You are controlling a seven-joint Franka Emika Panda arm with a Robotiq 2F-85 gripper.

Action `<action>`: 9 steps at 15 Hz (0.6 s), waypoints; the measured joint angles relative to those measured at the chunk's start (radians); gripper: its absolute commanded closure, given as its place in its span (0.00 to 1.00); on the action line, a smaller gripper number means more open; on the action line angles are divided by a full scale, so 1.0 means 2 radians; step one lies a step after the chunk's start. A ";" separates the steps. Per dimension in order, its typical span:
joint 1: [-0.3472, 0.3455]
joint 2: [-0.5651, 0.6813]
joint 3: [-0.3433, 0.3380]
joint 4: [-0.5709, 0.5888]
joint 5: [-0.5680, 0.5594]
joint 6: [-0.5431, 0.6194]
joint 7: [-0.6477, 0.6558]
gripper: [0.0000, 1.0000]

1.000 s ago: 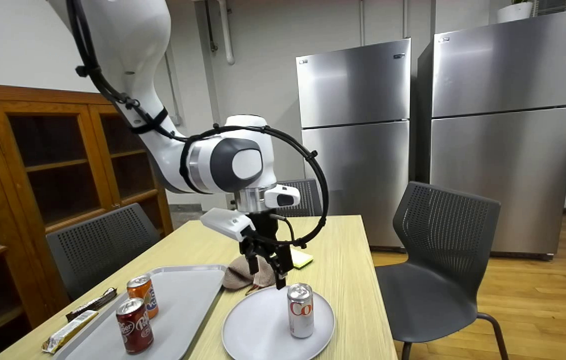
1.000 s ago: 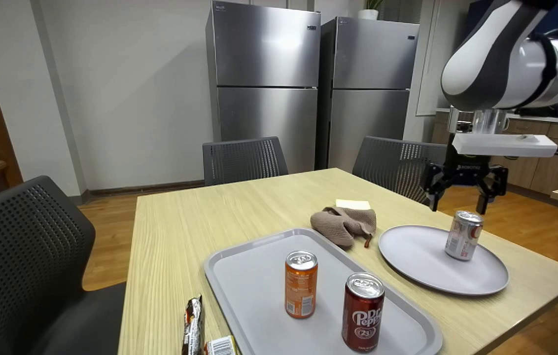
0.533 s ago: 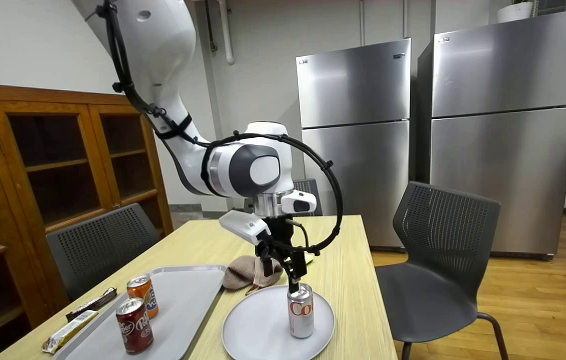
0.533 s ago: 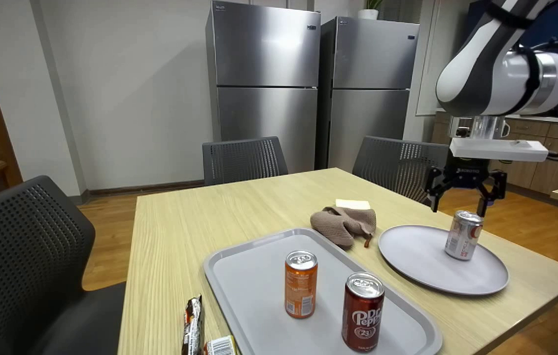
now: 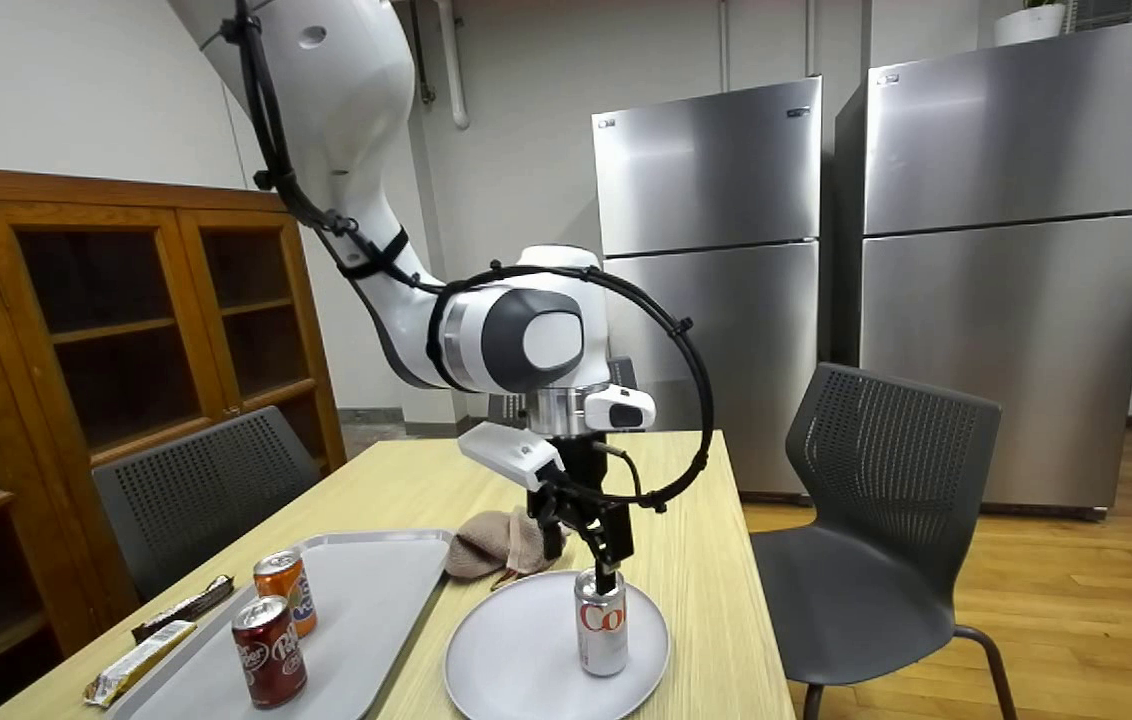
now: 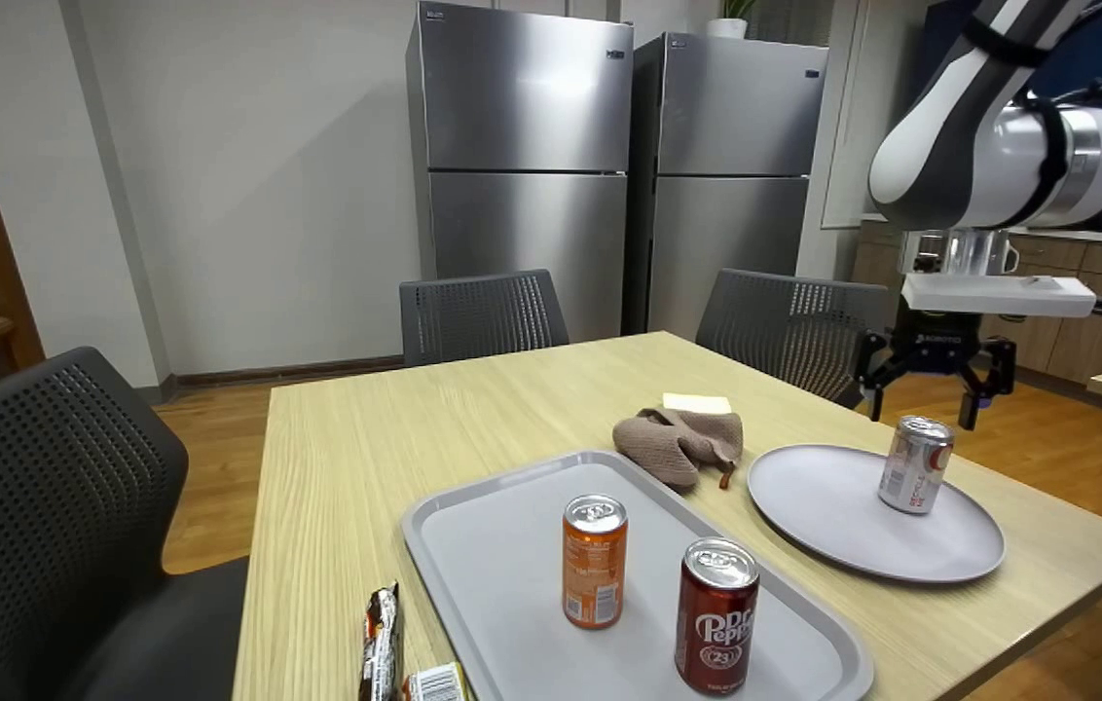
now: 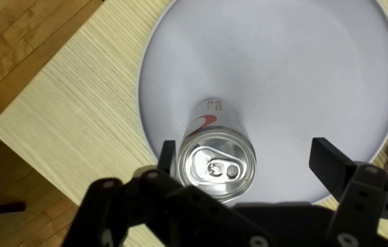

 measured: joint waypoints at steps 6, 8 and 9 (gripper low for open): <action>-0.002 0.015 -0.012 0.010 0.000 -0.002 0.000 0.00; -0.002 0.021 -0.013 0.012 0.000 -0.002 0.000 0.00; -0.002 0.024 -0.013 0.013 0.000 -0.001 0.000 0.00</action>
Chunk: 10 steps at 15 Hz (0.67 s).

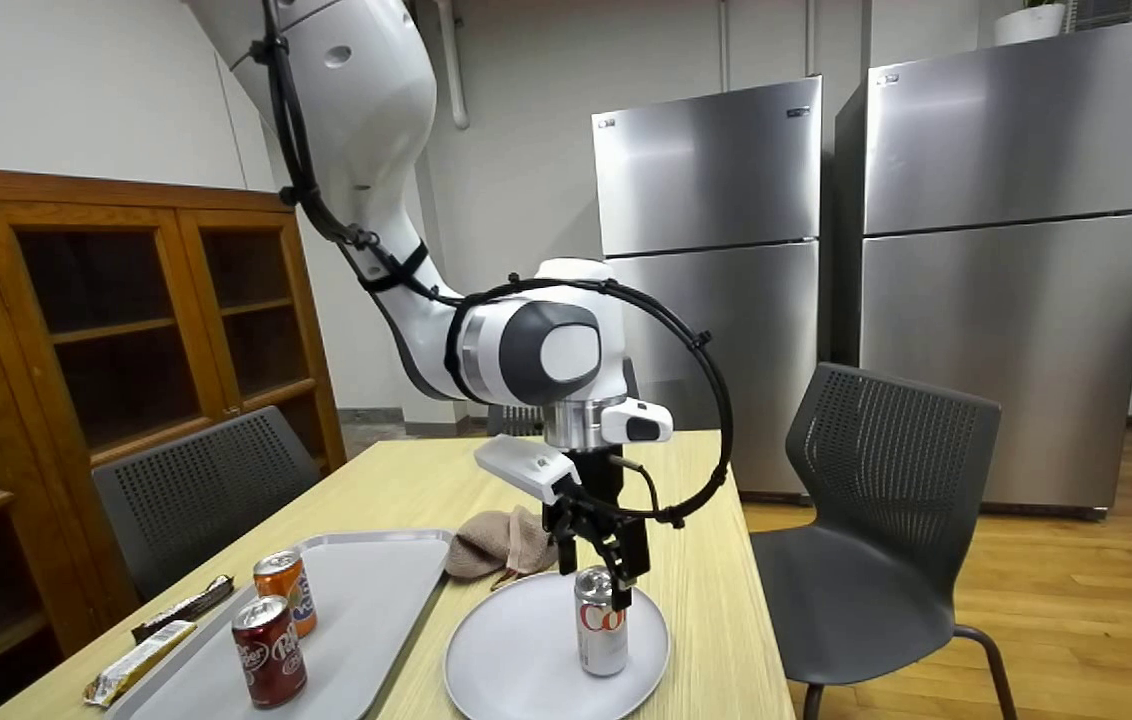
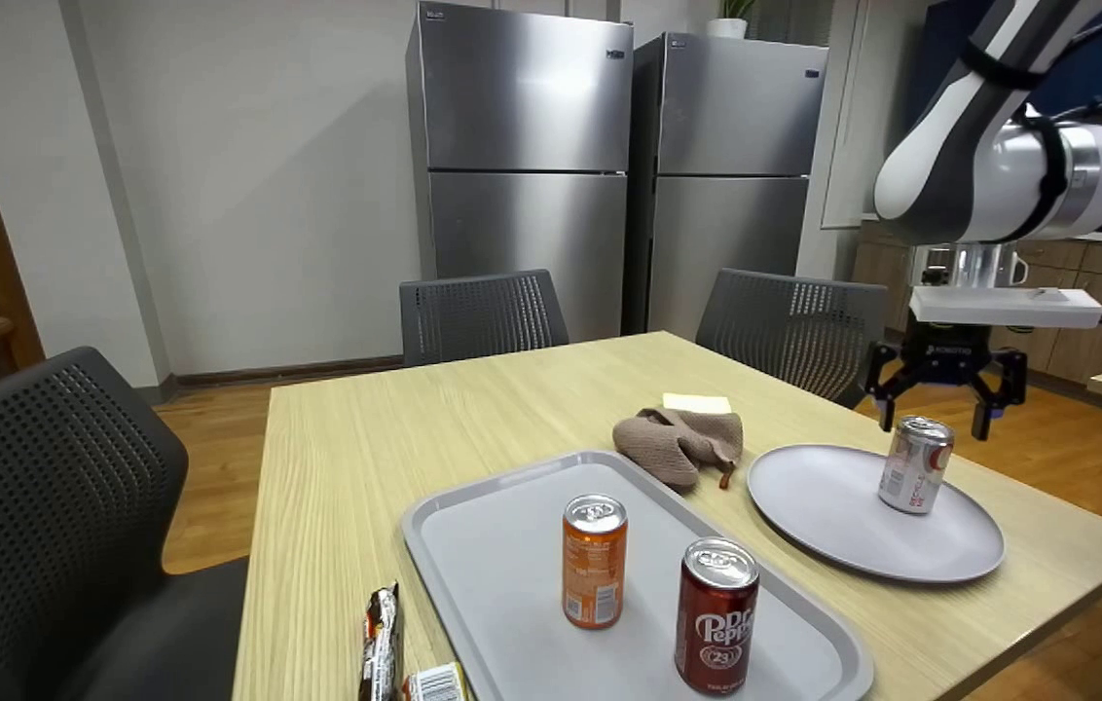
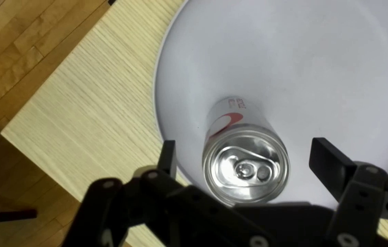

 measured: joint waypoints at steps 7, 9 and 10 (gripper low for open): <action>0.000 0.018 0.000 0.000 0.000 0.022 0.000 0.25; 0.000 0.021 0.000 0.000 0.000 0.027 -0.003 0.34; 0.000 0.022 0.000 0.000 0.000 0.030 -0.005 0.42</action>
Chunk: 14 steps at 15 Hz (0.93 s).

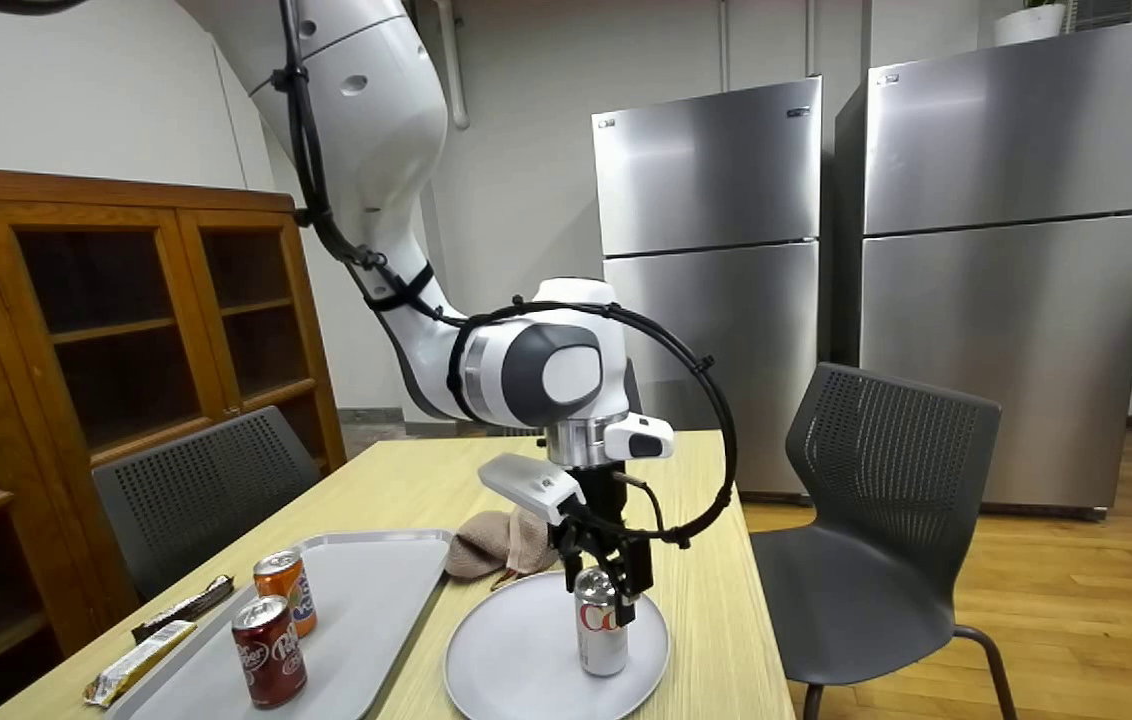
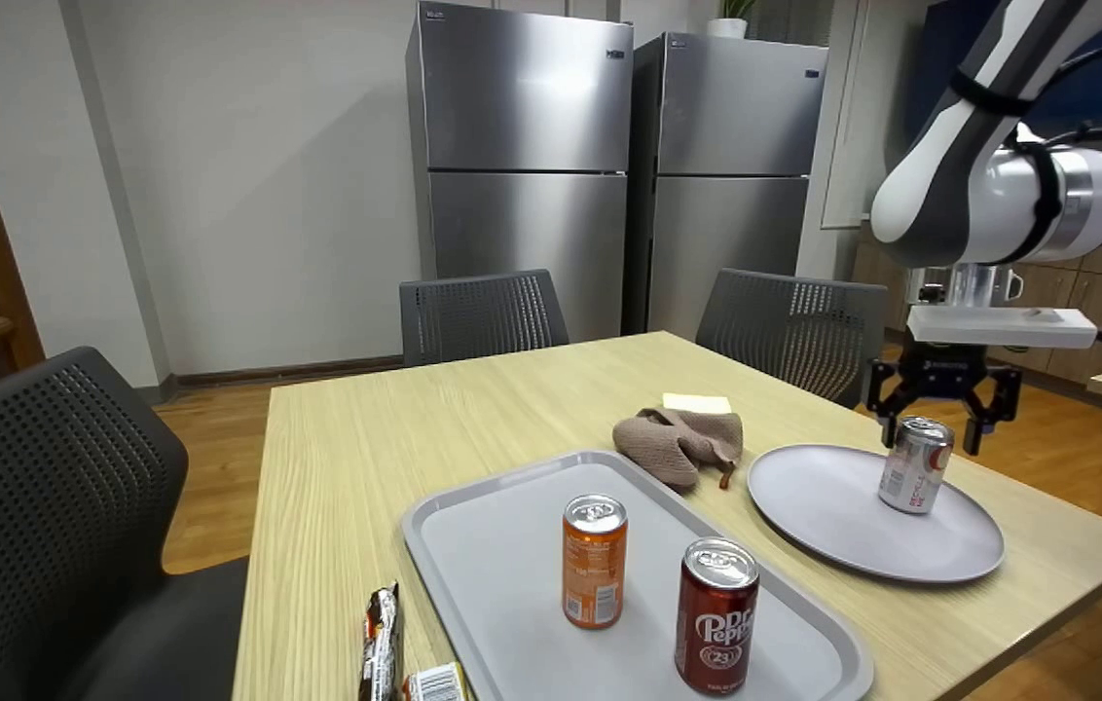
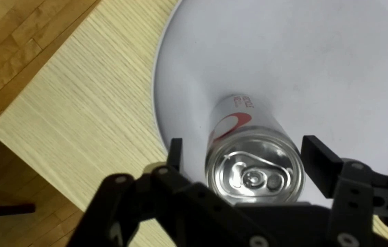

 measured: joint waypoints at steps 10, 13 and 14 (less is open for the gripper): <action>0.000 0.003 0.001 0.000 0.000 0.015 -0.011 0.61; 0.003 0.002 0.005 0.000 -0.001 0.015 -0.018 0.61; 0.006 0.000 0.007 -0.001 -0.003 0.015 -0.019 0.61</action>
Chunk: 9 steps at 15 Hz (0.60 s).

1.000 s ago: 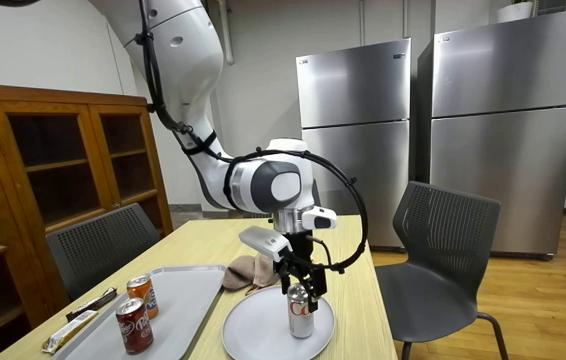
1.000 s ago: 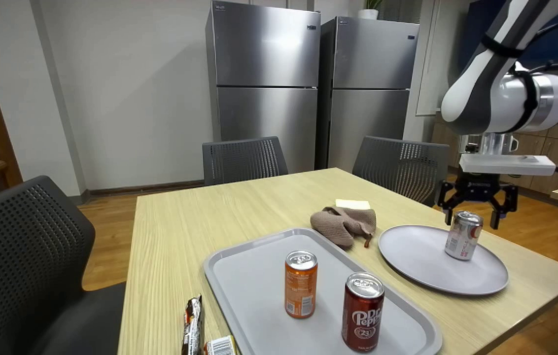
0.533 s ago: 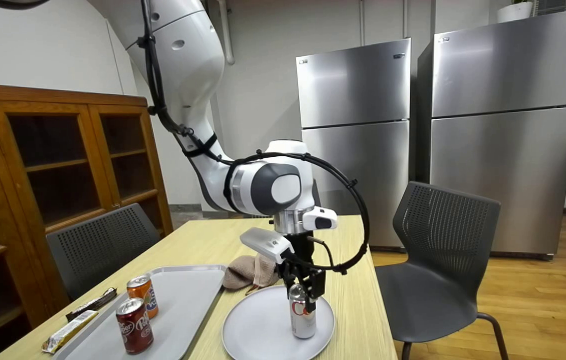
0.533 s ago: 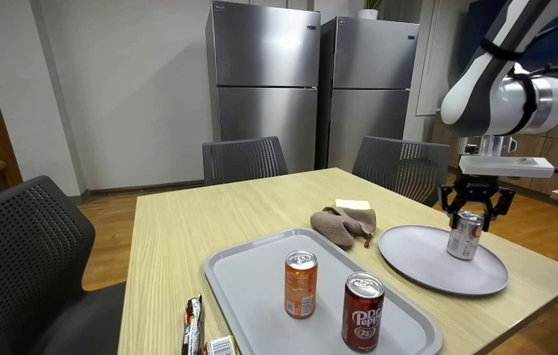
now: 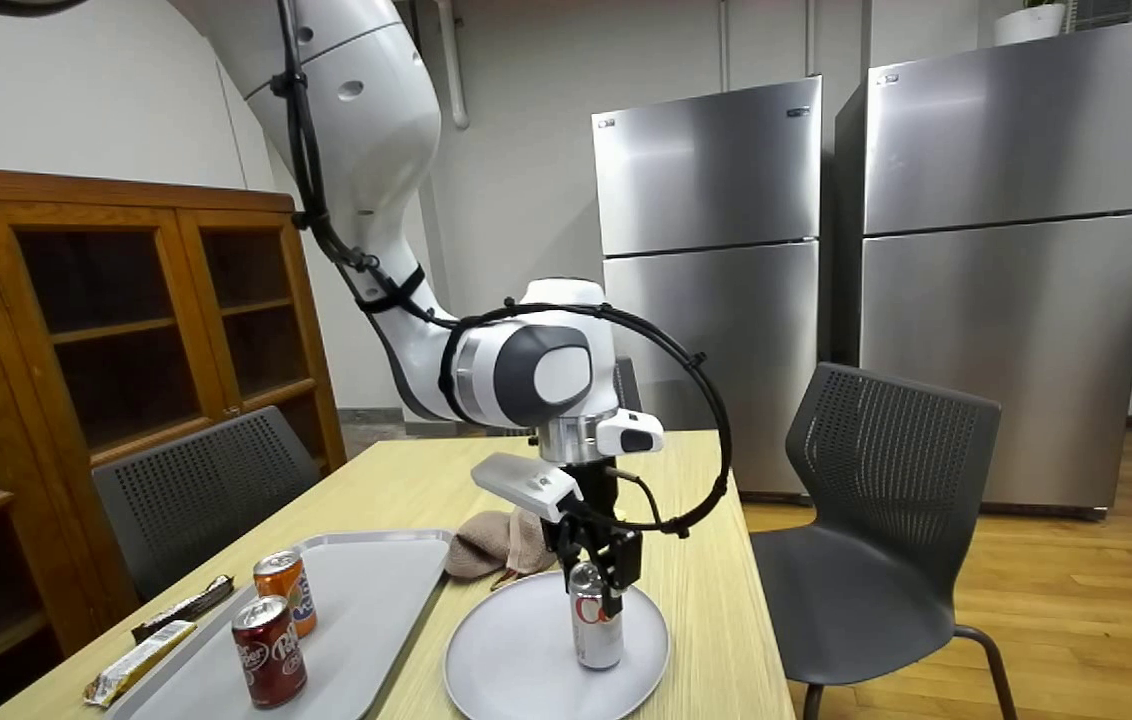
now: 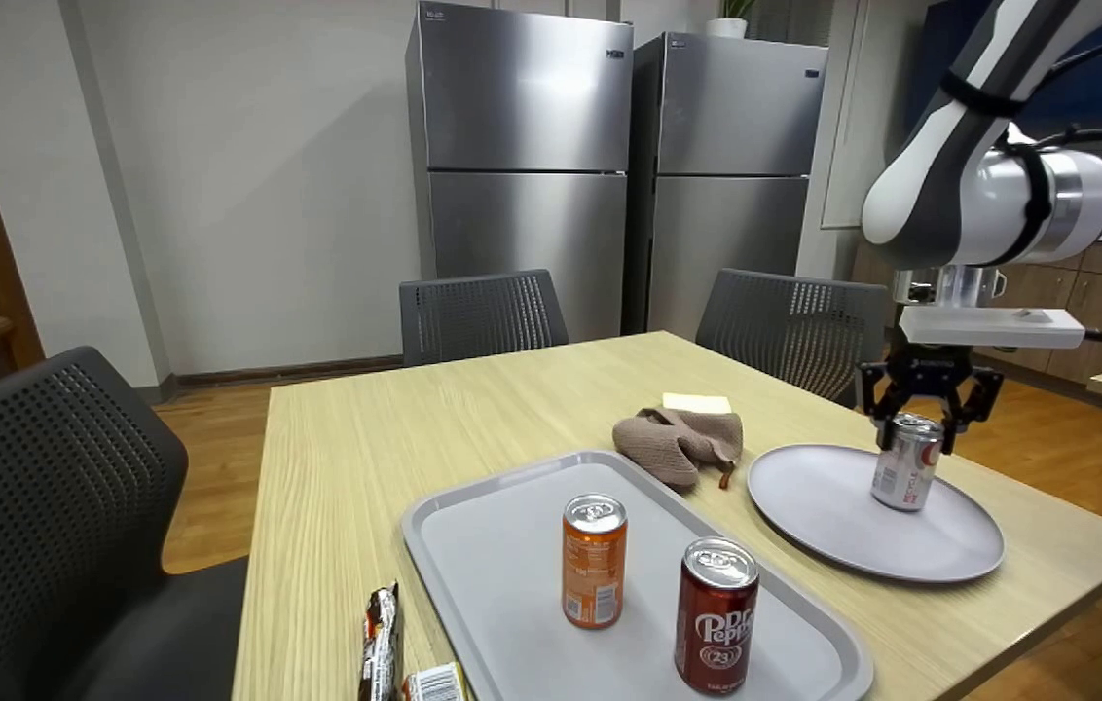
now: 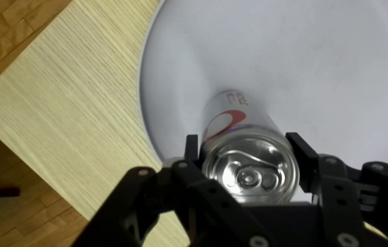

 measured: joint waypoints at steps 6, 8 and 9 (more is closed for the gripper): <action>0.034 -0.024 0.013 -0.006 -0.014 0.000 0.000 0.61; 0.048 -0.038 0.020 -0.011 -0.020 0.001 0.001 0.61; 0.055 -0.044 0.024 -0.015 -0.021 0.001 0.001 0.61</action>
